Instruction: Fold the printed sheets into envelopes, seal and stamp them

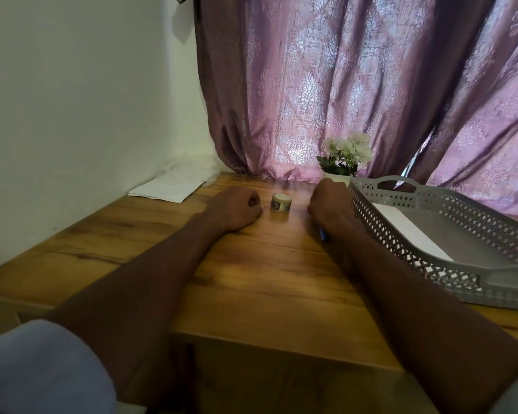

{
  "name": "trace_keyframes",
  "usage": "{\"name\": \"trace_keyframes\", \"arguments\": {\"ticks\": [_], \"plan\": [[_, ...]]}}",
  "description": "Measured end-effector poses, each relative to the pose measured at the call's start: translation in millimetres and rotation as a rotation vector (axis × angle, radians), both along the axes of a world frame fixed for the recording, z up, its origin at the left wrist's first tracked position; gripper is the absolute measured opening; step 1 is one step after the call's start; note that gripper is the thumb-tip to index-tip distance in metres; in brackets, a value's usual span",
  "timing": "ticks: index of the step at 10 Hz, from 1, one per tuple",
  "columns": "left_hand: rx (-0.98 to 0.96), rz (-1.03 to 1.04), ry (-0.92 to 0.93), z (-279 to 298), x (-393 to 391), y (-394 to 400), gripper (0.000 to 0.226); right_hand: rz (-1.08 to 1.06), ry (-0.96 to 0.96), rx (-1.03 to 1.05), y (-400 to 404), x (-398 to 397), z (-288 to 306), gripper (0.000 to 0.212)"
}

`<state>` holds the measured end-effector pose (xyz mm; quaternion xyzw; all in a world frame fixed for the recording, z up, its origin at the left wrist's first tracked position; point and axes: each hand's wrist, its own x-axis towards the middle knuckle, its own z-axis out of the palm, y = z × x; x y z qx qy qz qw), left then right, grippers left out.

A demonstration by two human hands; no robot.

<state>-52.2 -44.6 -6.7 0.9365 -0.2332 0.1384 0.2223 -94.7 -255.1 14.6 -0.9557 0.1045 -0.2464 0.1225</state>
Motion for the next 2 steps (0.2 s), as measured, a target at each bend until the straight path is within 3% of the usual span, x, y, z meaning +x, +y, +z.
{"name": "trace_keyframes", "arguments": {"ticks": [1,2], "plan": [[-0.035,0.008,-0.040,0.9,-3.0,-1.0,0.026,0.024,-0.071,0.012,-1.1,-6.1,0.5,0.022],[-0.097,0.070,-0.120,2.2,-4.6,-3.8,0.030,0.049,-0.288,-0.009,9.0,-13.4,2.2,0.018]]}}
